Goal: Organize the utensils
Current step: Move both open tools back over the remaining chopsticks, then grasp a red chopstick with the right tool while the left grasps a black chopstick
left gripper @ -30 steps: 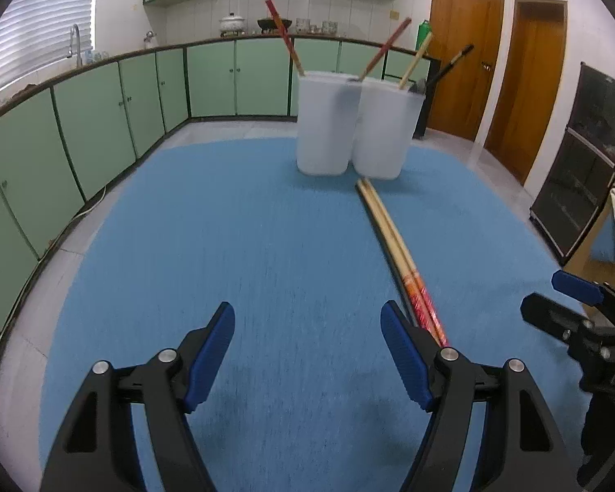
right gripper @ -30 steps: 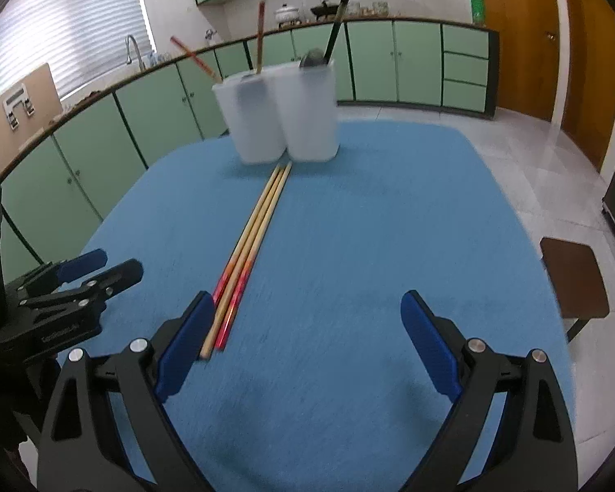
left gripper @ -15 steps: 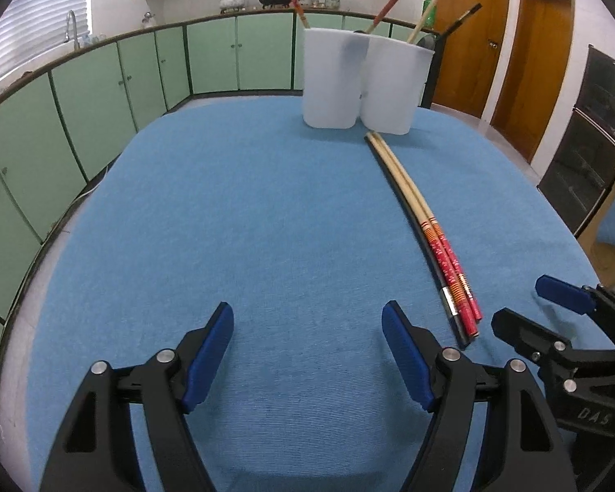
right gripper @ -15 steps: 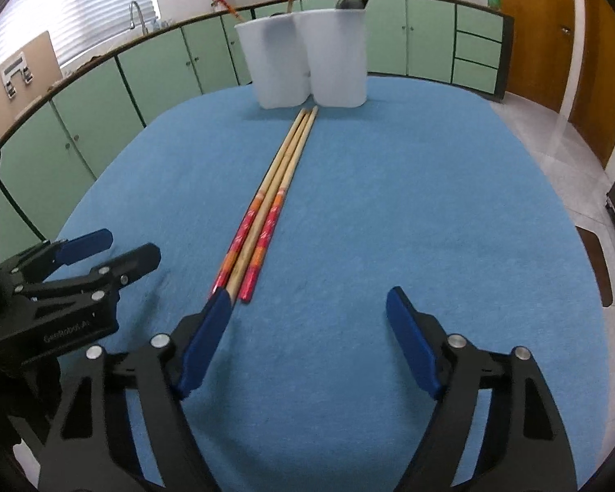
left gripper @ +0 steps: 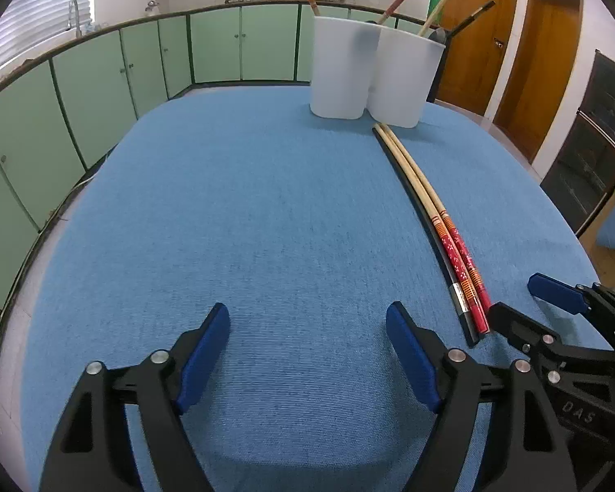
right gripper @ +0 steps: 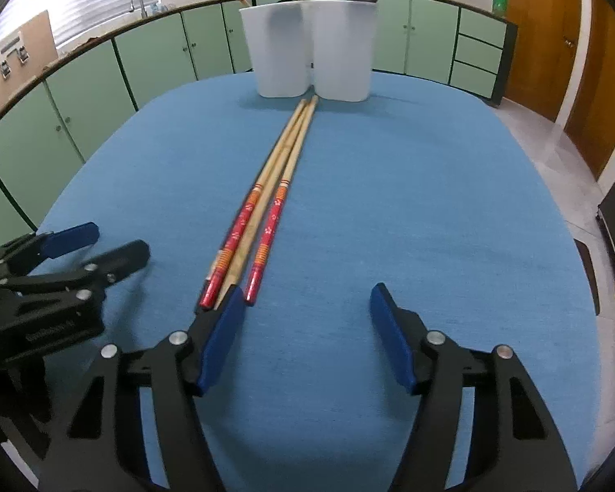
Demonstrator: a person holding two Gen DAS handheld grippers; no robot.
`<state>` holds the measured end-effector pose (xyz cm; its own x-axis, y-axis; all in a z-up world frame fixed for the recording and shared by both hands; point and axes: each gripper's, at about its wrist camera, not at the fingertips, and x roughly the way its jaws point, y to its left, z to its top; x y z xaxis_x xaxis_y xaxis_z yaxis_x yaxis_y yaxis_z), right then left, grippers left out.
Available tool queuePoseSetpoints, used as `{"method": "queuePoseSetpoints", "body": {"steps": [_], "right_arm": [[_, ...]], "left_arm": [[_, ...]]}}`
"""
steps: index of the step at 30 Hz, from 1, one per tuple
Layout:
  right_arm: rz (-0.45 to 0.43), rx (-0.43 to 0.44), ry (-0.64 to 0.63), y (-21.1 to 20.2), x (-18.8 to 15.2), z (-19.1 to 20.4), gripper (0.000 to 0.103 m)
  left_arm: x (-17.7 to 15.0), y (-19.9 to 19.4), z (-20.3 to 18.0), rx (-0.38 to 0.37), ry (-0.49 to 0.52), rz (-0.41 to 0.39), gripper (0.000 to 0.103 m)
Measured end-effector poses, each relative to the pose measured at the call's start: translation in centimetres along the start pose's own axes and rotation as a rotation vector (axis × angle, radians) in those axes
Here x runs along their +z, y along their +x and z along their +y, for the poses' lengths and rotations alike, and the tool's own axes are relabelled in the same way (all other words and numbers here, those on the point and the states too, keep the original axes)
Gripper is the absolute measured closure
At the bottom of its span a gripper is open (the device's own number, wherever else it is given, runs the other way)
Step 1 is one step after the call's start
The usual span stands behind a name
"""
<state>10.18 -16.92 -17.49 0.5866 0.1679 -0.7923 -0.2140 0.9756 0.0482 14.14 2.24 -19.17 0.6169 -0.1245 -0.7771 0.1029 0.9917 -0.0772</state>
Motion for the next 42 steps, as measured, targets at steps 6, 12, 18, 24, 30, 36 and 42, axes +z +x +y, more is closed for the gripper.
{"method": "queuePoseSetpoints", "body": {"steps": [6, 12, 18, 24, 30, 36, 42], "right_arm": [[-0.007, 0.019, 0.031, -0.5, -0.4, -1.1, 0.043], [-0.013, 0.05, 0.002, 0.0, -0.1, 0.1, 0.062], [-0.006, 0.084, 0.007, 0.6, 0.5, 0.3, 0.098], [-0.011, 0.08, 0.021, 0.3, 0.3, -0.3, 0.098], [-0.013, 0.042, 0.047, -0.6, -0.5, -2.4, 0.098], [-0.016, 0.037, 0.077, -1.0, -1.2, -3.9, 0.098], [-0.017, 0.041, 0.08, -0.8, -1.2, -3.9, 0.098]], "left_arm": [[0.1, 0.1, 0.1, 0.001, 0.001, 0.0, 0.025], [0.1, 0.0, 0.1, 0.003, 0.003, -0.002, 0.025], [0.1, 0.0, -0.1, 0.013, 0.011, 0.002, 0.025], [0.2, -0.3, -0.9, -0.004, 0.019, -0.002, 0.025], [0.2, -0.7, -2.4, -0.054, 0.032, -0.007, 0.025], [-0.1, -0.8, -4.0, -0.095, 0.059, 0.008, 0.025], [-0.5, -0.5, -5.4, -0.093, 0.098, 0.025, 0.025]]}}
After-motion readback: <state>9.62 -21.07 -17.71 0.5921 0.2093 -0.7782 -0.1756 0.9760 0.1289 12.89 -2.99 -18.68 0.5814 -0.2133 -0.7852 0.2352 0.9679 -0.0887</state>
